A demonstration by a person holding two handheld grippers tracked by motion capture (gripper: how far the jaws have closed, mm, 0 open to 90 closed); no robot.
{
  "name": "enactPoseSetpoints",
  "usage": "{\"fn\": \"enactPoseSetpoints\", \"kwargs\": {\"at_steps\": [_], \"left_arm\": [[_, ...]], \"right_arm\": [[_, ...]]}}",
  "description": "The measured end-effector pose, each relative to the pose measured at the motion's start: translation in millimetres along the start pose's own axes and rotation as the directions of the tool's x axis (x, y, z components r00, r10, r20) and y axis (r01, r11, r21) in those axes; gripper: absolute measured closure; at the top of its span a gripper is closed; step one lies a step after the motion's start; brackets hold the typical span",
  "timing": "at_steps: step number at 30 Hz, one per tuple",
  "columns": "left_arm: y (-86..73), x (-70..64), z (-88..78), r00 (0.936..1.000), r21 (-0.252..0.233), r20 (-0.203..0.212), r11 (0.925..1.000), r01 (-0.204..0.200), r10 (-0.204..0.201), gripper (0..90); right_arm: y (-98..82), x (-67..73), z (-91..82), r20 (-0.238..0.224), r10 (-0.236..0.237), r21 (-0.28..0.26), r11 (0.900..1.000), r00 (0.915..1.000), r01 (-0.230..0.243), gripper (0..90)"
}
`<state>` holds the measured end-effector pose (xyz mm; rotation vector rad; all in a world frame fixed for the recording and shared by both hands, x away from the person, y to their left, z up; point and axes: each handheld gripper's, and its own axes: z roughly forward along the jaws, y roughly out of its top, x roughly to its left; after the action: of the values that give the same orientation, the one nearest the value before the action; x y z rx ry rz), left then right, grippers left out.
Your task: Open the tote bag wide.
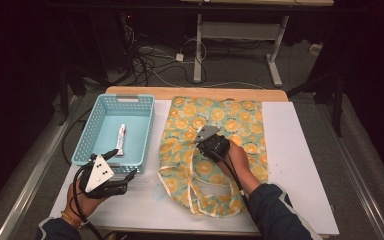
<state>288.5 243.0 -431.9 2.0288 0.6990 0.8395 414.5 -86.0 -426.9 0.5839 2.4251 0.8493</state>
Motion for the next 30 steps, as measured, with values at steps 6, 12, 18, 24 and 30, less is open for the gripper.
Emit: {"fn": "enactPoseSetpoints", "kwargs": {"at_steps": [6,12,18,24,30], "left_arm": [[3.4,4.9,-0.8,0.9999,-0.014,-0.014,0.9999,0.010,-0.010,18.7],[4.8,7.0,-0.5,0.9998,-0.019,-0.015,0.9997,0.012,-0.012,18.9],[9.2,10.4,2.6,0.9994,-0.016,-0.028,0.9997,0.020,-0.020,18.9],[12.5,12.4,5.9,0.9990,-0.017,-0.036,0.9995,0.025,-0.026,19.7],[12.5,4.8,6.6,0.9998,-0.002,-0.007,0.9998,0.019,-0.019,20.1]], "right_arm": [[11.8,-32.1,-11.1,0.071,0.094,-0.040,0.995,0.9931,-0.091,90.0],[26.2,-61.2,-27.3,0.130,0.171,-0.077,0.984,0.9768,-0.162,90.0],[39.8,-70.6,-44.0,0.152,0.184,-0.110,0.979,0.9710,-0.169,90.0],[40.4,-73.9,-55.5,0.148,0.189,-0.121,0.978,0.9708,-0.172,90.0],[22.9,-74.0,-47.8,0.140,0.173,-0.073,0.984,0.9750,-0.164,89.6]]}}
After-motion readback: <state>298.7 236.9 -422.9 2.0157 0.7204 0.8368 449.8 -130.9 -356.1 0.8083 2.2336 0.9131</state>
